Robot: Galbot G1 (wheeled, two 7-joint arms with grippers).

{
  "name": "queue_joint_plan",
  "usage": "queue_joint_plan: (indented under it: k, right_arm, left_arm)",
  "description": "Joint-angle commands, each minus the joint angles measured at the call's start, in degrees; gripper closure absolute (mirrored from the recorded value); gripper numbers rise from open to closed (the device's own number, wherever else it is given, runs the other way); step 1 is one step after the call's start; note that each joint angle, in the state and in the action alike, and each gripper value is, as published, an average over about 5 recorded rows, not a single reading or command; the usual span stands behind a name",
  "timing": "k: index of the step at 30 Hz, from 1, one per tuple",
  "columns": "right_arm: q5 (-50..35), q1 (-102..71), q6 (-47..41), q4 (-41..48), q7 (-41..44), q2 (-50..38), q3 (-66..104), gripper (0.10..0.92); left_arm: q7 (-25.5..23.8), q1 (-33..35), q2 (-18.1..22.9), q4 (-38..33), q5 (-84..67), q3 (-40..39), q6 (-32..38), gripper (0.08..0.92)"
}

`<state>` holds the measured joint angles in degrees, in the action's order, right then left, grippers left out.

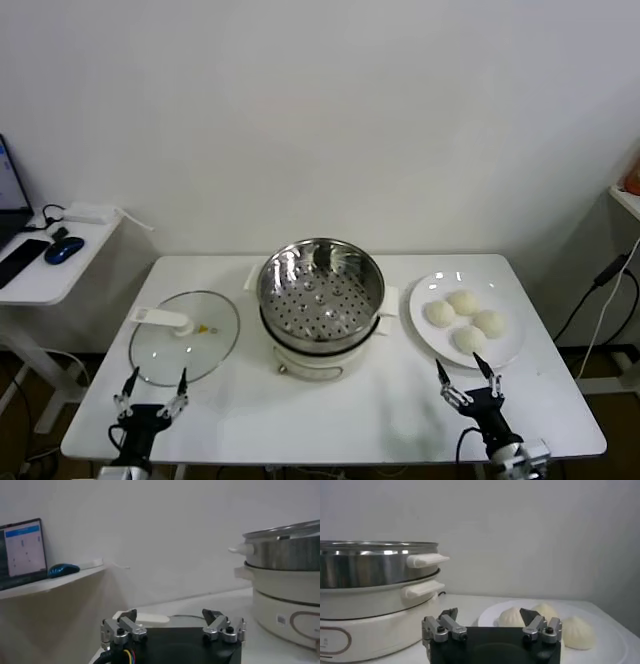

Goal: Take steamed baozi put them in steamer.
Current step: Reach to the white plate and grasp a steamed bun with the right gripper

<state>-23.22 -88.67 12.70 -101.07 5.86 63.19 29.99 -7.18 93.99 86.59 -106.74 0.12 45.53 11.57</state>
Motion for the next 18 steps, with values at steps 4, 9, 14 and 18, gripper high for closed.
queue_joint_plan:
  k: [4, 9, 14, 18]
  right_arm:
    - [-0.69, 5.24, -3.45, -0.85, 7.48, -7.10, 3.98, 0.203]
    - [0.97, 13.08, -9.85, 1.48, 15.86, -16.94, 5.56, 0.203]
    - [6.80, 22.74, -13.25, 8.35, 29.65, -26.59, 2.73, 0.203]
    - [9.77, 32.23, -13.82, 14.74, 40.84, -32.09, -2.47, 0.203]
  left_arm:
    - [-1.59, 0.06, -0.41, 0.30, -0.72, -0.08, 2.19, 0.177]
    - [-2.48, -0.15, -0.91, 1.24, -1.48, -0.21, 2.91, 0.177]
    - [-2.59, -0.24, -1.37, 1.63, -2.10, -0.44, 3.92, 0.177]
    - [-2.55, -0.13, -1.63, 1.59, -2.13, -0.60, 4.34, 0.177]
